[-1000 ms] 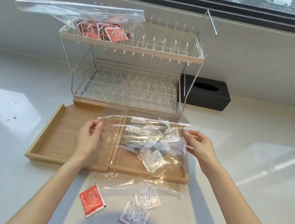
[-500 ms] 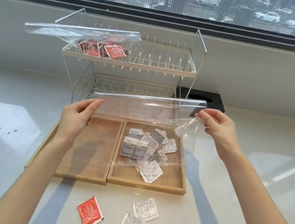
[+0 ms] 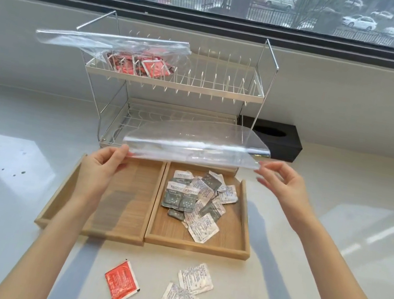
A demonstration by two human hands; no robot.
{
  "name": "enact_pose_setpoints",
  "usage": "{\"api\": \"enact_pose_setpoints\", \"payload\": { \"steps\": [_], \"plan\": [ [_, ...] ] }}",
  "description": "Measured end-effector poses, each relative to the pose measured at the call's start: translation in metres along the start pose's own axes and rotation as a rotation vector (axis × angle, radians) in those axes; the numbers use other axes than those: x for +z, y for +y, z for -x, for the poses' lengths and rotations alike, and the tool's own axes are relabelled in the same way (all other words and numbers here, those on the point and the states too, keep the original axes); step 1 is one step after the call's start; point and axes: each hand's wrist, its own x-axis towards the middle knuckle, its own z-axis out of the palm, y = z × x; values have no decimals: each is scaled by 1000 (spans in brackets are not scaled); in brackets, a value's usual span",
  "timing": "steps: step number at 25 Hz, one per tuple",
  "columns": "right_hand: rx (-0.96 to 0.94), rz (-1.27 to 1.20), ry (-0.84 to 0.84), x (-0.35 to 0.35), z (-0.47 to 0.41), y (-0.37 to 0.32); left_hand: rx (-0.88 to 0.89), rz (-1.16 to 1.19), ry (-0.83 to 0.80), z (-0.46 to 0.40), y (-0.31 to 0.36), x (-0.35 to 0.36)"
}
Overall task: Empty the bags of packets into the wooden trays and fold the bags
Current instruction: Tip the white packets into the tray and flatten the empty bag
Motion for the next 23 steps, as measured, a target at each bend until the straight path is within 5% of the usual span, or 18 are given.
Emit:
{"api": "enact_pose_setpoints", "payload": {
  "steps": [10,16,23],
  "plan": [
    [515,-6,-74,8,41,77,-506,-64,10,40,-87,-5],
    [537,13,50,16,39,77,-516,-124,21,39,-84,3],
    [508,110,-24,14,45,82,-572,-138,-24,40,-88,-1]
  ]
}}
